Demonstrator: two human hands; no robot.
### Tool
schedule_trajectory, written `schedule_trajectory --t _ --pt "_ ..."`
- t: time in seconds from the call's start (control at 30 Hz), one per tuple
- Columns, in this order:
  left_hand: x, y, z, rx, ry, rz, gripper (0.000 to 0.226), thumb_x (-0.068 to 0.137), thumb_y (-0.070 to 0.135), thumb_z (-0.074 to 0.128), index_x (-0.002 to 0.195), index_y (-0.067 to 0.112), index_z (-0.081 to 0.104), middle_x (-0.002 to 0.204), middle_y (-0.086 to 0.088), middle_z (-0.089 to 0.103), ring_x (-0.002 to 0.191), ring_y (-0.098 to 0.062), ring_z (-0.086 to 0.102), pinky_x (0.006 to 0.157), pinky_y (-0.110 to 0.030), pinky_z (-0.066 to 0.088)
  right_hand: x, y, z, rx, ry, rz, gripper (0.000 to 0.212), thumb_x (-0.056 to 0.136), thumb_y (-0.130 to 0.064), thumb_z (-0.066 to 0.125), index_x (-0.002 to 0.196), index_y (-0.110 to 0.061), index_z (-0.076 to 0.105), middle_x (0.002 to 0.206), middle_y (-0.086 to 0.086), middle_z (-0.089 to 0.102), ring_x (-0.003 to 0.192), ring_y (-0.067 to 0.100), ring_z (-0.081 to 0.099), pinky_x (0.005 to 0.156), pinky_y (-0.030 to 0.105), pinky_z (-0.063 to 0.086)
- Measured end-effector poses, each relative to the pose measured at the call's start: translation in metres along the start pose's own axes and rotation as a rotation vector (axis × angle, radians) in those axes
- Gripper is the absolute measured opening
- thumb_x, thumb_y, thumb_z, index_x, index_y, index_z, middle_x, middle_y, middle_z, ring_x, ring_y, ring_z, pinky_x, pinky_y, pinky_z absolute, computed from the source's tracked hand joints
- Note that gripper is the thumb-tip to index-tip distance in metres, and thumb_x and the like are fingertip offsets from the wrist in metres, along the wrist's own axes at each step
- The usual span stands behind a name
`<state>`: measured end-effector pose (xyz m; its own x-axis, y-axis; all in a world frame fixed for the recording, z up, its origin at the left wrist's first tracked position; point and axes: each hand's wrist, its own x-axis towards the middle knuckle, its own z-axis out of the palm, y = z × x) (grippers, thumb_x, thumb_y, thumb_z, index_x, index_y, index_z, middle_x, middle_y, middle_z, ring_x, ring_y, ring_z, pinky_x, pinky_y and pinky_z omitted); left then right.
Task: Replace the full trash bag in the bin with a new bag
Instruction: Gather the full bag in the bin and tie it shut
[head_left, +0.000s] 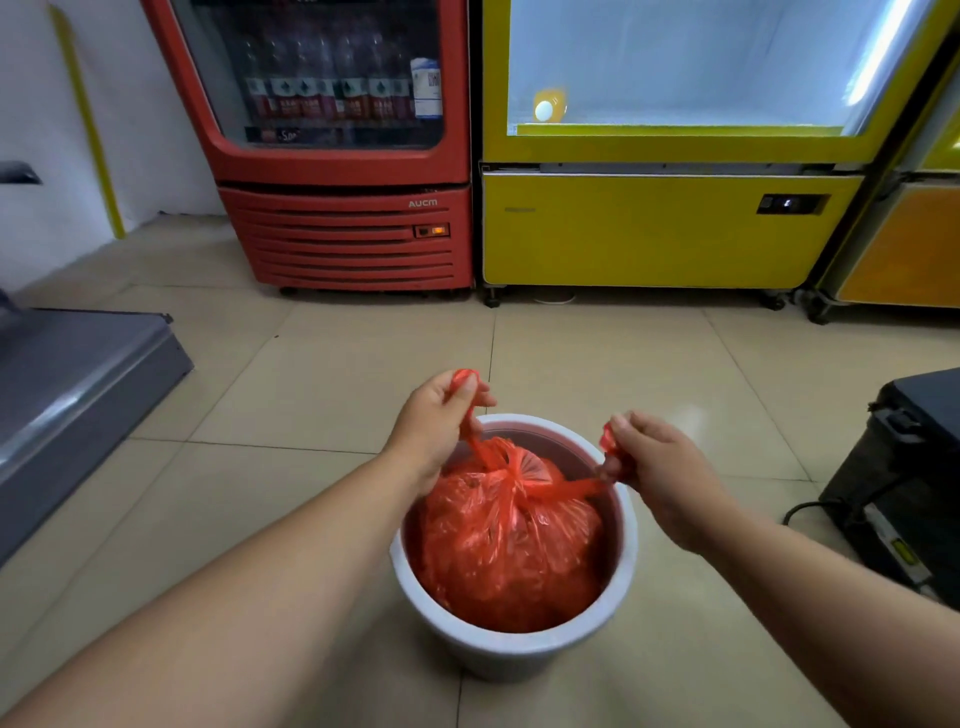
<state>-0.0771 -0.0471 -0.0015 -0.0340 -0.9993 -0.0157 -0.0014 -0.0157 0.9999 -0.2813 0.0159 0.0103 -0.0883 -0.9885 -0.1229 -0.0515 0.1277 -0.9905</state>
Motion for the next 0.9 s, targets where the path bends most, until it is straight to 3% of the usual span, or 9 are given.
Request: schedule_trajectory --t 0.07,0.13,0.2,0.27,0.37,0.53,0.6,0.7,0.9 --pt "-0.010 0.006 0.007 0.088 -0.146 0.026 0.024 0.095 0.023 0.046 0.079 0.023 0.064 0.074 -0.002 0.066 0.045 -0.005 0.052 0.052 -0.022 0.048 0.018 -0.017 0.008 0.050 0.094 0.007 0.038 0.098 -0.021 0.044 0.063 -0.017 0.057 0.065 0.001 0.056 0.064 0.015 0.050 0.073 0.031 0.043" --pt "-0.016 0.012 0.010 0.232 -0.275 0.030 0.022 0.094 0.026 0.049 0.079 0.026 0.065 0.096 -0.015 0.068 0.055 -0.016 0.058 0.067 -0.032 0.049 0.034 -0.032 0.013 -0.187 0.162 -0.012 0.036 0.096 -0.030 0.047 0.064 -0.019 0.060 0.076 0.001 0.060 0.072 0.016 0.049 0.068 0.031 0.040" --pt "-0.018 0.016 0.010 0.413 -0.423 0.050 0.017 0.091 0.026 0.053 0.083 0.030 0.067 0.132 -0.007 0.057 0.094 -0.024 0.065 0.091 -0.037 0.046 0.043 -0.043 0.017 -0.341 0.162 -0.013 0.035 0.095 -0.035 0.047 0.067 -0.021 0.062 0.081 0.002 0.061 0.070 0.016 0.046 0.058 0.028 0.035" --pt "-0.017 0.017 0.013 0.592 -0.565 0.146 0.015 0.089 0.023 0.058 0.095 0.021 0.072 0.143 0.000 0.047 0.123 -0.013 0.051 0.103 -0.022 0.035 0.046 -0.050 0.023 -0.348 0.111 -0.018 0.032 0.096 -0.035 0.047 0.071 -0.022 0.062 0.082 0.004 0.060 0.069 0.017 0.045 0.058 0.029 0.034" --pt "-0.016 0.017 0.020 0.683 -0.629 0.221 0.023 0.086 0.021 0.062 0.103 0.008 0.072 0.129 -0.002 0.059 0.111 -0.005 0.054 0.085 0.004 0.033 0.043 -0.058 0.034 -0.327 0.029 -0.095 0.031 0.096 -0.031 0.048 0.069 -0.023 0.061 0.069 -0.002 0.058 0.065 0.014 0.047 0.060 0.027 0.038" --pt "-0.008 0.012 0.020 0.645 -0.461 0.054 0.031 0.089 0.036 0.055 0.101 0.013 0.072 0.093 -0.005 0.071 0.077 -0.016 0.063 0.076 -0.029 0.047 0.043 -0.059 0.038 -0.316 -0.047 -0.172 0.021 0.094 -0.029 0.051 0.089 -0.015 0.066 0.069 -0.005 0.060 0.065 0.009 0.050 0.065 0.028 0.042" --pt "-0.007 0.009 0.021 0.554 -0.342 -0.009 0.050 0.091 0.049 0.042 0.094 0.009 0.071 0.076 -0.006 0.064 0.054 -0.012 0.051 0.062 -0.030 0.042 0.043 -0.054 0.034 -0.361 -0.060 -0.170 0.015 0.091 -0.029 0.058 0.094 -0.015 0.063 0.071 -0.005 0.059 0.068 0.012 0.051 0.066 0.027 0.043" --pt "-0.008 0.005 0.025 0.477 -0.178 -0.132 0.081 0.081 0.074 0.016 0.067 0.012 0.067 0.050 -0.005 0.053 0.045 -0.016 0.046 0.059 -0.029 0.039 0.037 -0.045 0.034 -0.606 -0.192 -0.170 0.019 0.083 -0.031 0.068 0.093 -0.014 0.065 0.069 -0.008 0.054 0.066 0.010 0.050 0.059 0.021 0.039" --pt "-0.008 0.004 0.031 0.427 -0.149 -0.170 0.089 0.051 0.088 0.001 0.043 0.017 0.053 0.034 0.003 0.044 0.040 -0.014 0.046 0.057 -0.029 0.038 0.033 -0.035 0.046 -0.777 -0.188 -0.252 0.012 0.080 -0.023 0.071 0.088 -0.013 0.069 0.068 -0.005 0.060 0.060 0.008 0.051 0.056 0.023 0.038"
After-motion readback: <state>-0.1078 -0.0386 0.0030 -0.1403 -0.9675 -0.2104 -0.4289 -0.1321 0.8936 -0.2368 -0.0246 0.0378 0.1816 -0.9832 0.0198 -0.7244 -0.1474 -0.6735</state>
